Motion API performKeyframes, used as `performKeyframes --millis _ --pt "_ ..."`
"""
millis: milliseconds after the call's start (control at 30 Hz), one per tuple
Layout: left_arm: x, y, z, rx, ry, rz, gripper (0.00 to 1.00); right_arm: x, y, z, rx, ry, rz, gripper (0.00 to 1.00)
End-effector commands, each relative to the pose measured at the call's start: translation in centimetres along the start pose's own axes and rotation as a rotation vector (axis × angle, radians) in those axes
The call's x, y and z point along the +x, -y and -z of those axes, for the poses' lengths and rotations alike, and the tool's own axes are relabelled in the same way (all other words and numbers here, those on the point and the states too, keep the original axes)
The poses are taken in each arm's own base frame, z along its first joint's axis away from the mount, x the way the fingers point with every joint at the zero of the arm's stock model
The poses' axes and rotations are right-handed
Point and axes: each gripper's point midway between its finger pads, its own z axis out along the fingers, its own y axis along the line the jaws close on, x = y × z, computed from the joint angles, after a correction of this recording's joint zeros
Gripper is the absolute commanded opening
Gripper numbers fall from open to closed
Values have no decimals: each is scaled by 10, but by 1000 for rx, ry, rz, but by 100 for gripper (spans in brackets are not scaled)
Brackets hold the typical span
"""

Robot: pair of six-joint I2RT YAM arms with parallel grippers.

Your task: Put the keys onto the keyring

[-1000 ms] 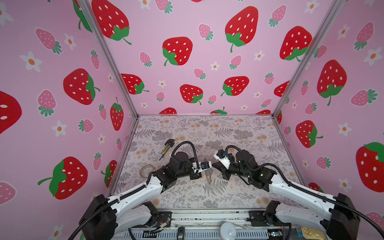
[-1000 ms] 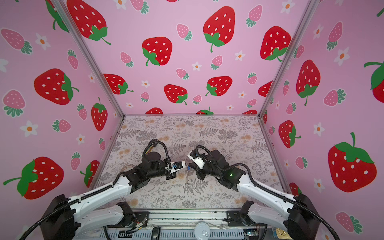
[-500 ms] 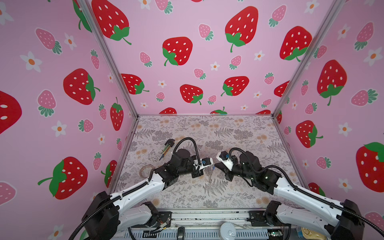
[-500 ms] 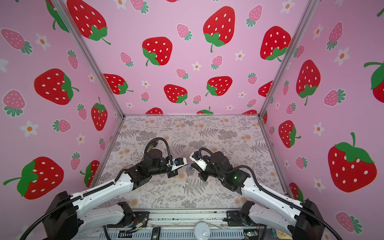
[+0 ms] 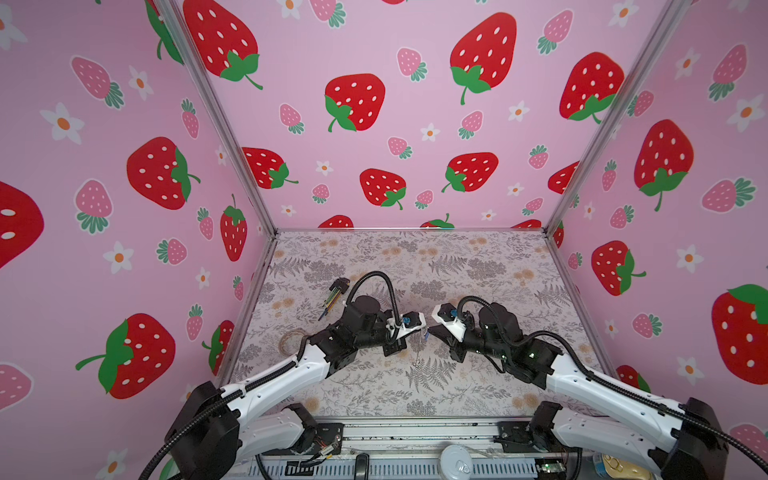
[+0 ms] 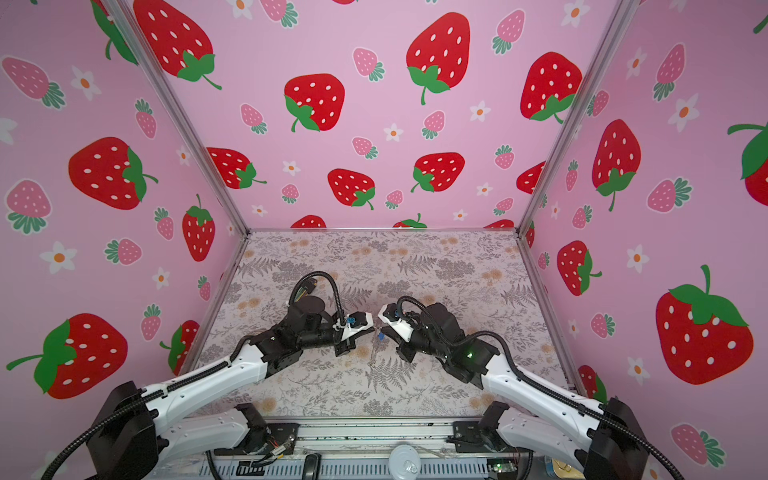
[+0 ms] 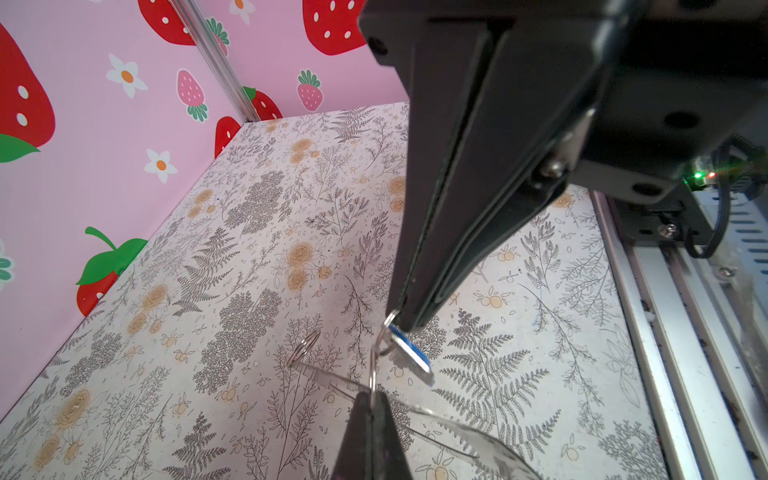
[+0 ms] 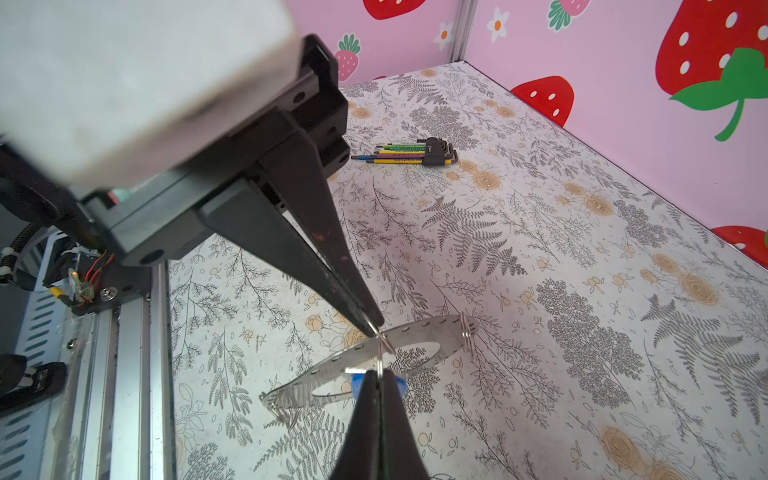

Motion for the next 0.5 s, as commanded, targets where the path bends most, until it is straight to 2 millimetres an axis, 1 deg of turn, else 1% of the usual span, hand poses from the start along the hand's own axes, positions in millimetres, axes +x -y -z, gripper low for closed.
performKeyframes --millis 0,233,467 --pt "-28 -5 2 17 71 -25 0 -4 -5 -1 -25 28 32 0" --pt "-28 -6 2 19 70 -21 0 -2 -10 -3 -55 23 29 0" --pt "-28 -4 3 27 71 -35 0 4 3 -4 21 -7 3 0"
